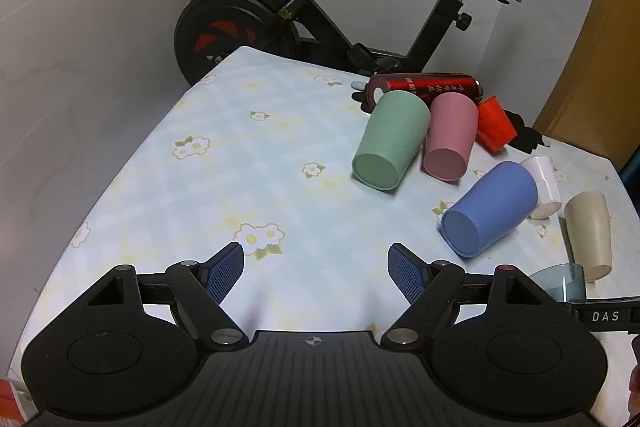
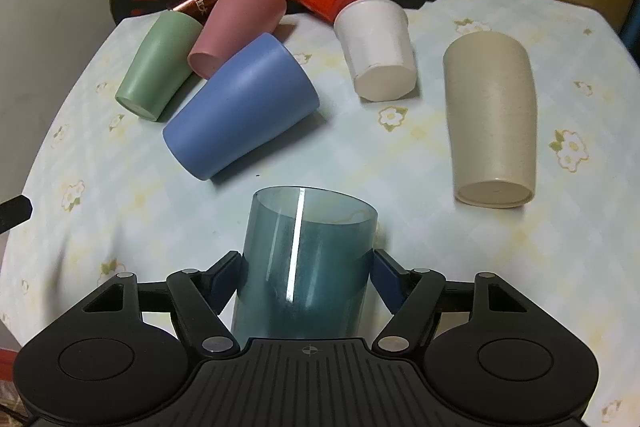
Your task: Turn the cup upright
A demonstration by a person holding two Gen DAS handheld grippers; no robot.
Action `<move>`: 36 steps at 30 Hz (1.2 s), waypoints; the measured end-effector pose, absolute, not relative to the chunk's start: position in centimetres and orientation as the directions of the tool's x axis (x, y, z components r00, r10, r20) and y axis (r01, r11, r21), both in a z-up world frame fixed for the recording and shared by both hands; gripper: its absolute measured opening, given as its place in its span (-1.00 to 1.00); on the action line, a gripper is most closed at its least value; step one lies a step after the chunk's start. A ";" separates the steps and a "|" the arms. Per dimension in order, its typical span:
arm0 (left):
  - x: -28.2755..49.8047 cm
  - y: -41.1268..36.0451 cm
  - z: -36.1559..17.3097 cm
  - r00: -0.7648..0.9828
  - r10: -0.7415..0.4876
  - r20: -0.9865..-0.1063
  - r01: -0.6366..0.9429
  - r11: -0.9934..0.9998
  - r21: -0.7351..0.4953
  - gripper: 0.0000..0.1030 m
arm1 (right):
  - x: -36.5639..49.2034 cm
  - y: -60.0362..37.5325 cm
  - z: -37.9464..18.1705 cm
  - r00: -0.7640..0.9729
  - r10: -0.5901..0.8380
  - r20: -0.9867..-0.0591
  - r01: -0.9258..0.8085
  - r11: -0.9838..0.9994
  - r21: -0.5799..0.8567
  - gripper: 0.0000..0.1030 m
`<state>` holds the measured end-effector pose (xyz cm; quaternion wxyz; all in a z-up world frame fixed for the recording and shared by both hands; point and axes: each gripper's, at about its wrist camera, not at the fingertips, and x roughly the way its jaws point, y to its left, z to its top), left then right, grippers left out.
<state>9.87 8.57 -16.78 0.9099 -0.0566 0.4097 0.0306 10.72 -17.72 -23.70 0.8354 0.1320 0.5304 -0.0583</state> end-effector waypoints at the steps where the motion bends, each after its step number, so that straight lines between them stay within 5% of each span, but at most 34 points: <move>1: 9.8 8.5 -16.7 0.662 0.008 -0.749 -0.100 0.992 -0.078 0.58 | 10.4 -17.8 -23.6 0.438 0.044 -0.898 0.238 0.957 0.163 0.29; 12: 8.9 7.6 -16.0 0.678 -0.014 -0.735 -0.081 0.992 -0.095 0.58 | 7.9 -18.3 -21.5 0.535 0.002 -0.845 0.206 0.969 0.133 0.27; 21: 8.7 7.3 -15.7 0.688 -0.026 -0.725 -0.067 0.993 -0.100 0.58 | 8.6 -17.7 -20.4 0.630 -0.130 -0.766 0.140 0.989 -0.052 0.24; 36: 8.7 7.1 -15.7 0.687 -0.027 -0.726 -0.068 0.992 -0.102 0.58 | 8.5 -18.2 -21.7 0.571 -0.156 -0.806 0.197 0.979 -0.050 0.24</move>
